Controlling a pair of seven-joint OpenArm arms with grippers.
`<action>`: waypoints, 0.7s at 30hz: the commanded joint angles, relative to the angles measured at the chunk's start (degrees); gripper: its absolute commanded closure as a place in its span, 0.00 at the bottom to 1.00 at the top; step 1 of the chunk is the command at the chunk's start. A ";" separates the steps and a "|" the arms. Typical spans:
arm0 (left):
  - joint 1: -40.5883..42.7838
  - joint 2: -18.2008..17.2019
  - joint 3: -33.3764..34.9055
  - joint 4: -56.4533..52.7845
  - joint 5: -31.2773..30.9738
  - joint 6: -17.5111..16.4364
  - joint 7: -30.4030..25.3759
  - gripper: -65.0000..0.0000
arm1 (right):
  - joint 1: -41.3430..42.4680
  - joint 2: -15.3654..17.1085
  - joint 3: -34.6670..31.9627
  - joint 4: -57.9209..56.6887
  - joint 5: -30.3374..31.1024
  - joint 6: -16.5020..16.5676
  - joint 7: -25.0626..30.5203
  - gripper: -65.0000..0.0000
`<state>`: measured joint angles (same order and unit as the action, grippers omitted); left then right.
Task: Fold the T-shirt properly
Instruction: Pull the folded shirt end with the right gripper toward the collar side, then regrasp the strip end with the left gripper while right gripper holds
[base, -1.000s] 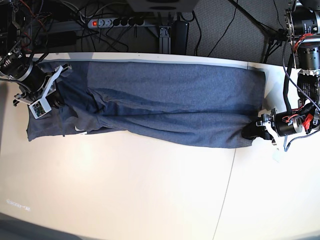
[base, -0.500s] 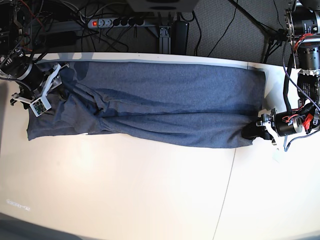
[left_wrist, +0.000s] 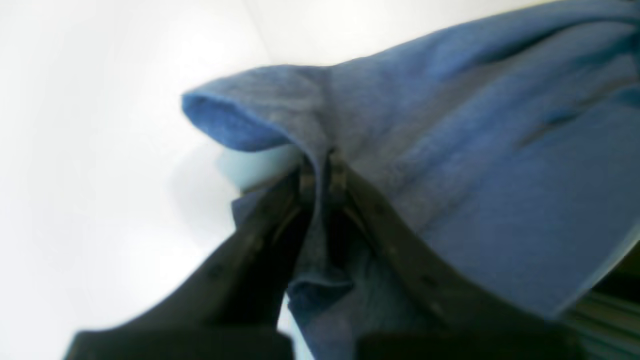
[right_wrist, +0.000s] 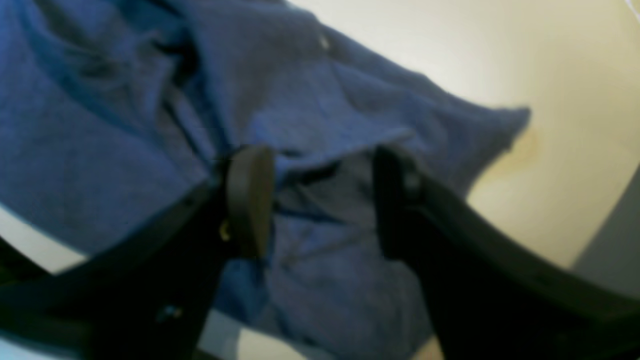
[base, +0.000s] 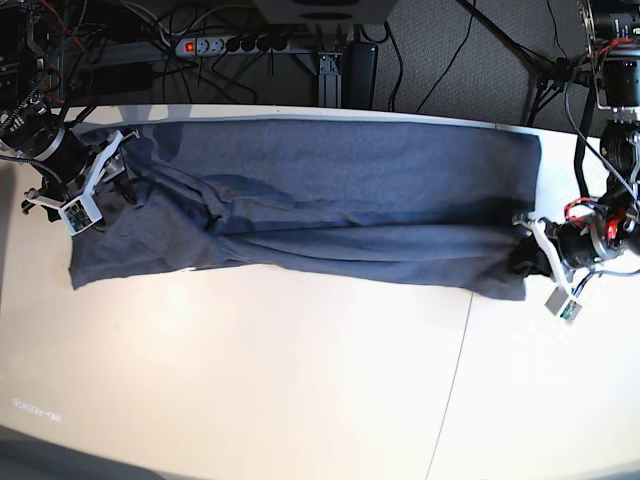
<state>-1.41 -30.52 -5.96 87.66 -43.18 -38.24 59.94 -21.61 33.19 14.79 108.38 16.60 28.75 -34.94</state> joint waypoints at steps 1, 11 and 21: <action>0.31 -1.33 -0.37 2.32 2.05 -1.76 -3.43 1.00 | 0.31 1.09 0.72 0.79 0.33 1.05 1.33 0.50; 8.26 -1.86 -0.37 11.34 16.02 -1.76 -18.12 1.00 | 0.31 1.07 0.72 0.79 0.35 1.05 1.92 0.50; 8.41 -1.86 -0.37 11.34 6.95 -1.76 -9.64 1.00 | 0.33 1.07 0.72 0.79 0.35 1.05 1.97 0.50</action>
<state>7.75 -31.42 -5.85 98.00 -35.66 -38.63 51.27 -21.58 33.19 14.79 108.38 16.67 28.75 -34.30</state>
